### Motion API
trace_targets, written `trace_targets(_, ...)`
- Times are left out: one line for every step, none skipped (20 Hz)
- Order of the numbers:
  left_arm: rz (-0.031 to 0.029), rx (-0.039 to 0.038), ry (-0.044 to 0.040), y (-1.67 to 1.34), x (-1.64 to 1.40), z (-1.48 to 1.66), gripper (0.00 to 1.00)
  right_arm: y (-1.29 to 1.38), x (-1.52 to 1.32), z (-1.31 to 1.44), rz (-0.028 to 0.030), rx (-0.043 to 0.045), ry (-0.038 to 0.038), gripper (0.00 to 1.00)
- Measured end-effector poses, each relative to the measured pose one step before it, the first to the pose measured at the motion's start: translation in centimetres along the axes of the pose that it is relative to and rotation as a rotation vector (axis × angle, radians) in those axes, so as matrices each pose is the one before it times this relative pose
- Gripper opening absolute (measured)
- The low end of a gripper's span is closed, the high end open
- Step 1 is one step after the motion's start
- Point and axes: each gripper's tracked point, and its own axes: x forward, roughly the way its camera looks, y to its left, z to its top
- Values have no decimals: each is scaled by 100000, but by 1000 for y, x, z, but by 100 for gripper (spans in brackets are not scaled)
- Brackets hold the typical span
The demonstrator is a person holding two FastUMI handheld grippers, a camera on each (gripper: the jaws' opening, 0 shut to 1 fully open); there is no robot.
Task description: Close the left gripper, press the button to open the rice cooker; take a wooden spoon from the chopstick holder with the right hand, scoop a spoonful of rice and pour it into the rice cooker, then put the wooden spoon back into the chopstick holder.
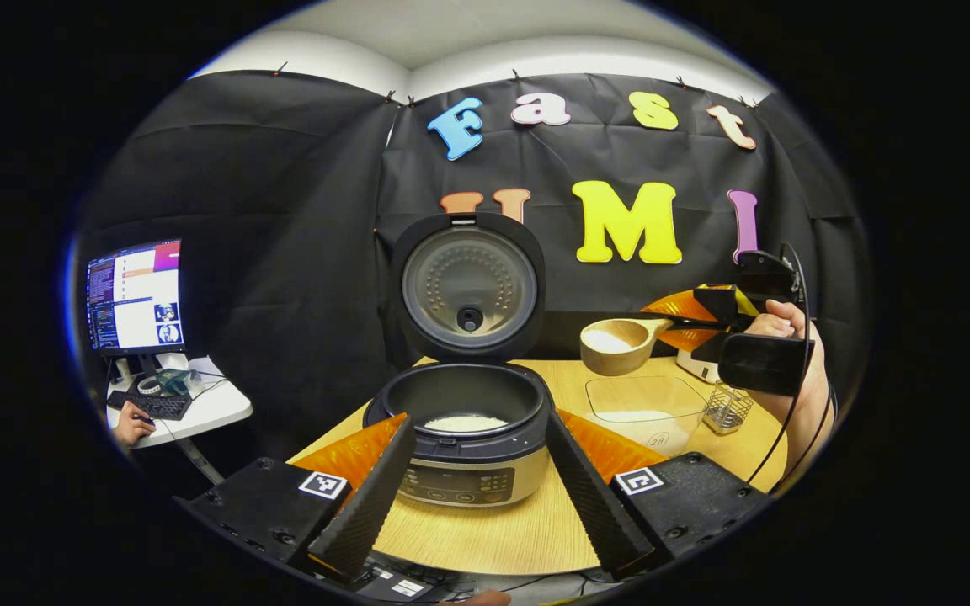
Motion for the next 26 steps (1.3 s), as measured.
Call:
trace_targets(399, -362, -318, 314, -69, 93, 99, 288, 748, -797, -1388, -1875, 212, 5)
trace_targets(628, -826, -355, 385, -46, 25, 99, 504, 554, -862, -1090, -2195, 234, 4)
trace_targets(533, -957, -100, 292, -12, 79, 99, 353, 814, -783, -1224, -2981, 286, 5)
trace_targets(94, -645, 36, 132, -63, -42, 99, 488, 606, -911, -1232, -2937, 643, 5)
trace_targets(-384, -397, 154, 79, -31, 13, 100, 559, 700, -907, -936, -3373, 316, 5)
trace_targets(-4, -74, 347, 105, 53, -68, 99, 625, 625, -809, -827, -4279, 319, 5)
trace_targets(357, -46, 277, 213, 15, -66, 99, 686, 427, -716, -876, -4426, 105, 4)
trace_targets(-42, -14, 282, 97, -16, -93, 99, 583, 560, -451, -1421, -4309, -484, 7)
trace_targets(-217, -49, -37, 106, -11, 36, 99, 562, 423, -449, -1551, -3626, -358, 6)
trace_targets(-18, -24, 73, 124, 34, -84, 99, 635, 448, -356, -1291, -3394, -332, 4)
trace_targets(145, -130, 91, 170, -47, -5, 99, 744, 476, -381, -754, -3515, -186, 4)
trace_targets(330, -163, 58, 285, 2, -20, 99, 692, 472, -346, -816, -3877, -95, 5)
trace_targets(464, -253, -167, 328, -41, -9, 99, 581, 419, -329, -1167, -3945, 168, 7)
trace_targets(356, -286, 103, 234, -49, 40, 99, 503, 245, -293, -1276, -3873, -97, 4)
trace_targets(333, -222, 159, 207, -83, -31, 99, 564, 221, -97, -1082, -4332, -562, 7)
trace_targets(428, -121, -183, 228, -86, 17, 99, 639, 126, -218, -783, -4862, -282, 4)
trace_targets(275, -269, 32, 208, -55, 34, 99, 511, 231, -143, -1042, -4640, -444, 6)
trace_targets(233, -402, 71, 129, -10, -9, 99, 724, 159, -327, -640, -4752, 291, 6)
trace_targets(278, -354, -1, 158, 49, -12, 99, 561, 166, -278, -638, -5115, -66, 4)
trace_targets(196, -90, 247, 86, -5, -25, 99, 478, 67, -69, -456, -4498, -21, 4)
trace_targets(120, 260, 168, 63, -50, -91, 99, 529, -63, 62, -519, -4912, -655, 2)
trace_targets(232, 464, 112, 78, 97, 1, 99, 446, -49, 291, -801, -4891, -1160, 4)
trace_targets(314, 588, 64, 162, -20, -39, 99, 396, -10, 315, -973, -4885, -1138, 4)
trace_targets(168, 793, 151, 146, -30, -94, 99, 429, -113, -51, -462, -4539, -1137, 4)
trace_targets(470, 1092, 134, 152, -91, -21, 99, 444, -4, 58, 127, -4262, -599, 2)
trace_targets(552, 799, -202, 278, 35, -5, 99, 290, 6, 161, 326, -3523, -204, 4)
